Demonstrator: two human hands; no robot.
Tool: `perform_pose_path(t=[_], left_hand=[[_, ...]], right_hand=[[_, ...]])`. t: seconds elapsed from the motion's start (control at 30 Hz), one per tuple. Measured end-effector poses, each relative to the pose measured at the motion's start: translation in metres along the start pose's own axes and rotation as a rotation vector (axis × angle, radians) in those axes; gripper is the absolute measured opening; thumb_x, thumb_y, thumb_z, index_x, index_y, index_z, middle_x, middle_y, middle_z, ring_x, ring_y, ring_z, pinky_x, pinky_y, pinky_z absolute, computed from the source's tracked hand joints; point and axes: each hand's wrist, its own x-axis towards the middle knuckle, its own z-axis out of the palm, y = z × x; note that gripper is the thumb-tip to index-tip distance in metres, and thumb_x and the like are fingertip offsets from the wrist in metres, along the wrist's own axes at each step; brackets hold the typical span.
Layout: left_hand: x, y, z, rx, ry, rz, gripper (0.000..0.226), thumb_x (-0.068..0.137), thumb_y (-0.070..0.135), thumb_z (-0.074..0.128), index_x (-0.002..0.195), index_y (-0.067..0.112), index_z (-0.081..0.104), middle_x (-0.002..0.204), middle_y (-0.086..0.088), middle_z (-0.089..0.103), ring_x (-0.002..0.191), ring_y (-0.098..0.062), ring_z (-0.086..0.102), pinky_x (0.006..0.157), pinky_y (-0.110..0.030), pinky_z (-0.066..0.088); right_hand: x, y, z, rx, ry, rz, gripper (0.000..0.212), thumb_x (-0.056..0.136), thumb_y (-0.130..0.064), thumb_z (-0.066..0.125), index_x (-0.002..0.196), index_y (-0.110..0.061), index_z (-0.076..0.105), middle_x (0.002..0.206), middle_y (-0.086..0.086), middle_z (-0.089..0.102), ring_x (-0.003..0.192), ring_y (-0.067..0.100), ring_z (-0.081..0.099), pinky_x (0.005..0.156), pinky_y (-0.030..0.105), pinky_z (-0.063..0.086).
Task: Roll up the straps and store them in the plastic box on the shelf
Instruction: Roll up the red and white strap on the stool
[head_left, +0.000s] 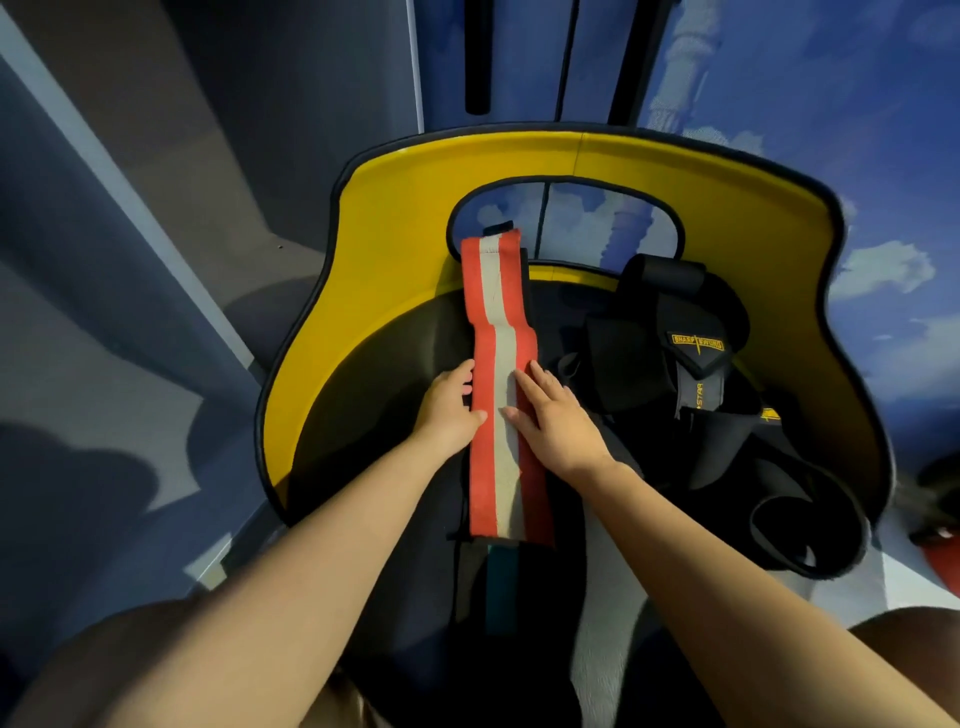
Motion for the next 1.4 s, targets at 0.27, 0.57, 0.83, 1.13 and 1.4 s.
perform_pose_path(t=[0.27, 0.57, 0.83, 1.13, 1.4], left_hand=[[-0.062, -0.019, -0.005, 0.033, -0.099, 0.026, 0.066, 0.085, 0.0, 0.061, 0.143, 0.02, 0.036, 0.14, -0.006, 0.038, 0.127, -0.017, 0.043, 0.102, -0.035, 0.044], [-0.124, -0.04, 0.001, 0.117, -0.135, 0.102, 0.052, 0.087, 0.004, 0.062, 0.136, 0.016, 0.048, 0.148, -0.002, 0.034, 0.134, -0.018, 0.037, 0.108, -0.03, 0.037], [-0.171, -0.056, -0.002, 0.195, -0.399, 0.09, 0.09, 0.076, 0.02, 0.076, 0.148, 0.025, 0.023, 0.157, 0.008, 0.01, 0.142, -0.016, 0.021, 0.115, -0.034, 0.026], [-0.199, -0.064, 0.004, 0.339, -0.218, 0.2, 0.076, 0.079, 0.018, 0.073, 0.144, 0.025, 0.034, 0.154, 0.009, 0.02, 0.141, -0.014, 0.024, 0.113, -0.029, 0.026], [-0.208, -0.065, 0.01, 0.358, -0.146, 0.249, 0.048, 0.081, 0.019, 0.071, 0.126, 0.021, 0.054, 0.14, 0.008, 0.034, 0.127, -0.014, 0.041, 0.104, -0.025, 0.035]], right_hand=[[-0.068, -0.008, 0.005, 0.209, 0.161, 0.005, 0.053, 0.089, -0.036, 0.061, 0.133, -0.009, 0.05, 0.133, 0.003, 0.048, 0.125, 0.018, 0.044, 0.102, 0.017, 0.028], [-0.135, -0.007, 0.011, 0.133, -0.068, -0.108, 0.059, 0.089, -0.045, 0.056, 0.138, -0.014, 0.047, 0.152, -0.004, 0.031, 0.144, 0.009, 0.018, 0.115, 0.025, 0.018], [-0.156, -0.008, 0.021, 0.024, 0.001, -0.115, 0.037, 0.097, -0.019, 0.048, 0.134, -0.019, 0.052, 0.147, -0.002, 0.041, 0.141, 0.012, 0.028, 0.113, 0.022, 0.022], [-0.187, -0.019, 0.027, -0.038, 0.043, -0.154, 0.034, 0.099, -0.029, 0.043, 0.131, -0.027, 0.054, 0.142, -0.011, 0.046, 0.14, 0.008, 0.029, 0.109, 0.024, 0.031], [-0.213, -0.02, 0.029, -0.121, -0.002, -0.188, 0.036, 0.099, -0.034, 0.041, 0.133, -0.031, 0.052, 0.141, -0.016, 0.046, 0.139, 0.005, 0.03, 0.106, 0.021, 0.032]])
